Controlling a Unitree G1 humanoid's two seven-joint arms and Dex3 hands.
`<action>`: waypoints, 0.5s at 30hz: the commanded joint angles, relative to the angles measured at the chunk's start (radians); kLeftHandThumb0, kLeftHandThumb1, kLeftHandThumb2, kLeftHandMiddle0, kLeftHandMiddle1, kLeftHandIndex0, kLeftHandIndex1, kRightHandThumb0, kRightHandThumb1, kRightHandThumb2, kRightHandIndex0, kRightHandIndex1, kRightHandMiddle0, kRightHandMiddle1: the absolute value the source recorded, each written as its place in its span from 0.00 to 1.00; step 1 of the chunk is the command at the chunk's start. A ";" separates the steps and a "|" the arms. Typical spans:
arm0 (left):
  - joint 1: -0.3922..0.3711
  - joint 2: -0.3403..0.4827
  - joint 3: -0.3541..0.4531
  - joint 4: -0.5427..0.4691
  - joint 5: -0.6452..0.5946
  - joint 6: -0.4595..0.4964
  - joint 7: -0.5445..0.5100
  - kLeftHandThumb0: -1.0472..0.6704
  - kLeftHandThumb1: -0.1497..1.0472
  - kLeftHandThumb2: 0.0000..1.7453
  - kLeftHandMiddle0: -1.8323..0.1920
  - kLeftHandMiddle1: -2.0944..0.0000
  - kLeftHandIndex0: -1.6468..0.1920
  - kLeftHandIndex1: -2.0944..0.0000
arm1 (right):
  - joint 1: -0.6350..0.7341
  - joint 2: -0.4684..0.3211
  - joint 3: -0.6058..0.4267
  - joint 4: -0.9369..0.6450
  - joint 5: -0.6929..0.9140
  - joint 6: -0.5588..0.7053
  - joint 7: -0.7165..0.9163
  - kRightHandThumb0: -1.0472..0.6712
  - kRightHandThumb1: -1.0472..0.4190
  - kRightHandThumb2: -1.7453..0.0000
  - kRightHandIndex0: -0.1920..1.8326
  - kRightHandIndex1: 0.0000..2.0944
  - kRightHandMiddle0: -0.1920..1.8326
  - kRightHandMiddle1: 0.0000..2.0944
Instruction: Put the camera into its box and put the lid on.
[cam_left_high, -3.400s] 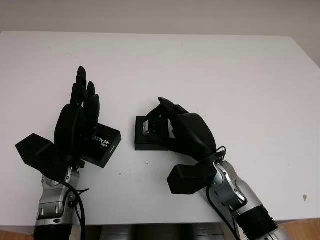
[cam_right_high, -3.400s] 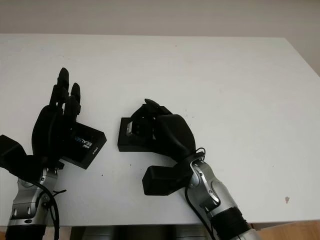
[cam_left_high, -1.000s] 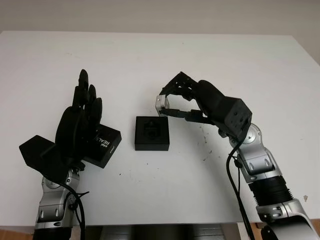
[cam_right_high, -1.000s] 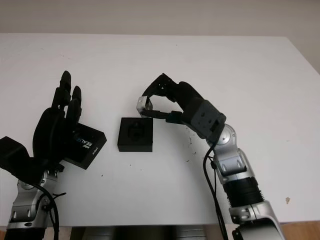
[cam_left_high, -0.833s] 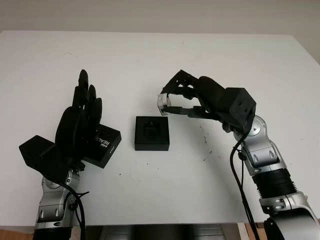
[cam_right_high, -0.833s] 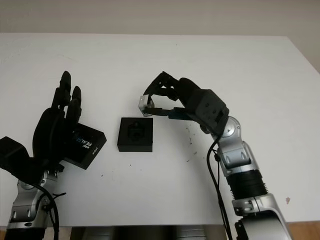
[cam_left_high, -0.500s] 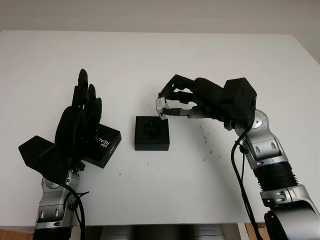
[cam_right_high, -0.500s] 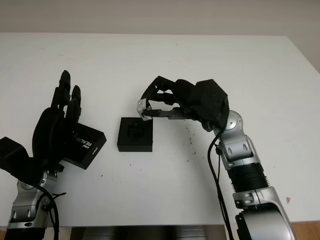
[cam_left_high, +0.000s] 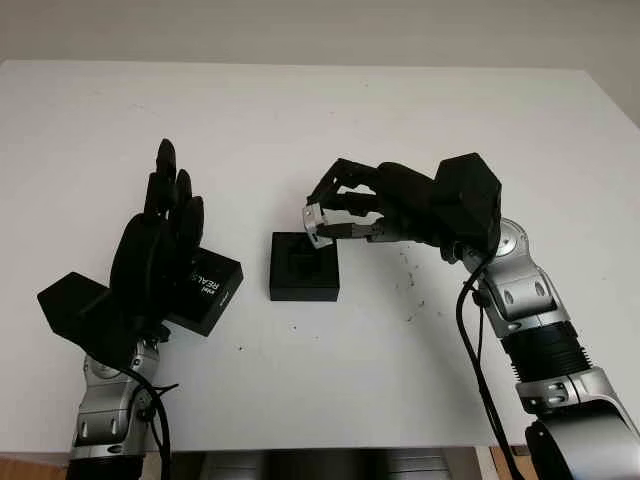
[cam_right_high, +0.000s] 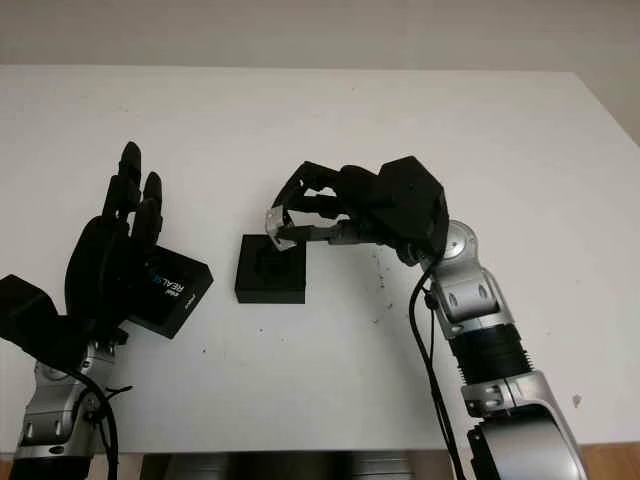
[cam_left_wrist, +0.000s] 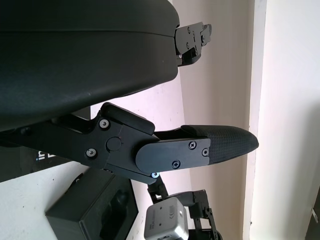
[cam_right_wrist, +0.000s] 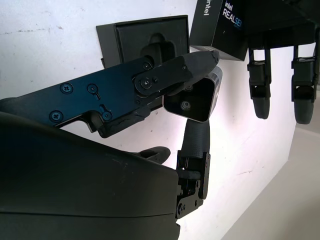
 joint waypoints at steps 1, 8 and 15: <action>0.005 -0.003 -0.001 -0.017 -0.001 -0.004 0.003 0.16 1.00 0.29 1.00 1.00 1.00 1.00 | 0.008 -0.005 0.006 -0.005 -0.014 -0.037 -0.009 0.29 0.00 0.94 0.27 0.07 0.32 0.85; 0.006 -0.001 -0.002 -0.018 0.001 -0.004 0.000 0.16 1.00 0.30 1.00 1.00 1.00 1.00 | 0.016 -0.010 0.026 0.020 -0.062 -0.121 -0.025 0.28 0.00 0.93 0.27 0.07 0.32 0.85; 0.008 0.000 -0.001 -0.016 0.000 -0.007 -0.001 0.16 1.00 0.29 1.00 1.00 1.00 1.00 | 0.024 -0.024 0.049 0.015 -0.123 -0.190 -0.039 0.30 0.00 0.93 0.26 0.06 0.32 0.85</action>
